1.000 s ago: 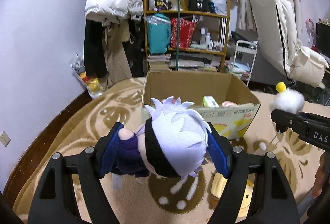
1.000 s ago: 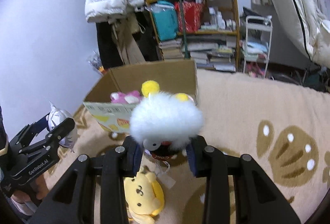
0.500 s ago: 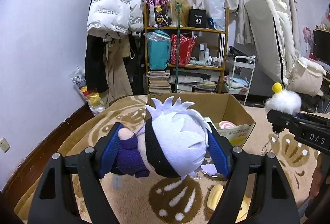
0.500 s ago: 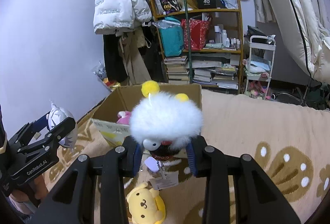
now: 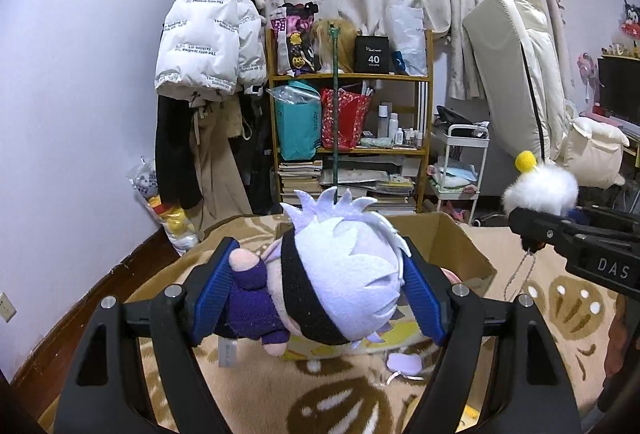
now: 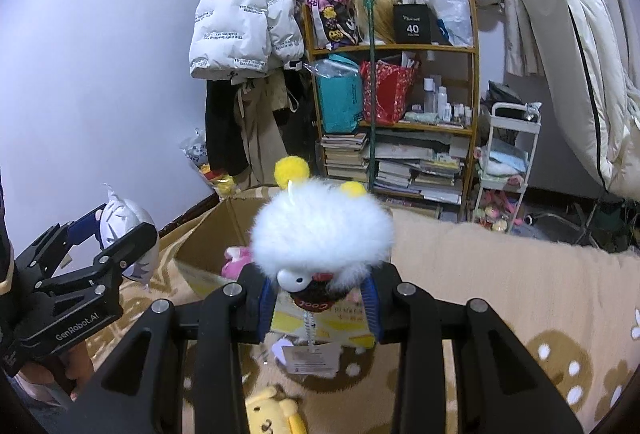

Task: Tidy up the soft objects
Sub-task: 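Lift the doll and fluffy plush and carry both over the box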

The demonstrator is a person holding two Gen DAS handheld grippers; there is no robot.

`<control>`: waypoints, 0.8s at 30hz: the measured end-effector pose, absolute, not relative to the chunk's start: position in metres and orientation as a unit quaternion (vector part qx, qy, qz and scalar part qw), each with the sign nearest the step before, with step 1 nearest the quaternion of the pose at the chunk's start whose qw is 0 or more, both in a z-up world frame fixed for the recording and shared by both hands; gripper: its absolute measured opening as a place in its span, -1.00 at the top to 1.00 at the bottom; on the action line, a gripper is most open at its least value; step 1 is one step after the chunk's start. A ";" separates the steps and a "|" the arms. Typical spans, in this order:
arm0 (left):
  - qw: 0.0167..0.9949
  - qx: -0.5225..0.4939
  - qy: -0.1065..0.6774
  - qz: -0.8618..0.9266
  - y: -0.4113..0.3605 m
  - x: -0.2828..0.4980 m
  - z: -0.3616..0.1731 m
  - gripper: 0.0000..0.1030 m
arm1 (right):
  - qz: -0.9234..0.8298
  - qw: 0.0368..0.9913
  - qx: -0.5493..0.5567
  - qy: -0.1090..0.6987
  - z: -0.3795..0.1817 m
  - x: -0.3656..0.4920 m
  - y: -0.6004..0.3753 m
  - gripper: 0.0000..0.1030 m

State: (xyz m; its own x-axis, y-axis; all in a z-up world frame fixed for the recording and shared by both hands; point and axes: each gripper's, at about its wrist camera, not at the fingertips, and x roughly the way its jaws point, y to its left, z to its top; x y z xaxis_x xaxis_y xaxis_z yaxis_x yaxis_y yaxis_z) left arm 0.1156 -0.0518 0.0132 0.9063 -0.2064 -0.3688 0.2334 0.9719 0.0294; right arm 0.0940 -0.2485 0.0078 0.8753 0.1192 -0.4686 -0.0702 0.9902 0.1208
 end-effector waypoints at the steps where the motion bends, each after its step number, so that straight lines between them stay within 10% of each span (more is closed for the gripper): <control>1: 0.976 0.036 0.183 -0.110 -0.052 0.119 0.013 -0.51 | 0.050 0.967 0.049 0.243 0.009 0.097 -0.249 0.26; 24: 0.973 0.046 0.202 -0.104 -0.063 0.176 -0.013 -0.53 | 0.056 0.962 0.101 0.246 -0.010 0.160 -0.282 0.24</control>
State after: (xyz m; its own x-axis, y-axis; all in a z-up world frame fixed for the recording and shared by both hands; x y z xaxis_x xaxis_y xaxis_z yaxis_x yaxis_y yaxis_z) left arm 0.1757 -0.0633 -0.0133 0.8972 -0.1831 -0.4018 0.2200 0.9744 0.0472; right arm 0.1598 -0.2822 -0.0102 0.8727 0.1579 -0.4620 -0.0589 0.9734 0.2215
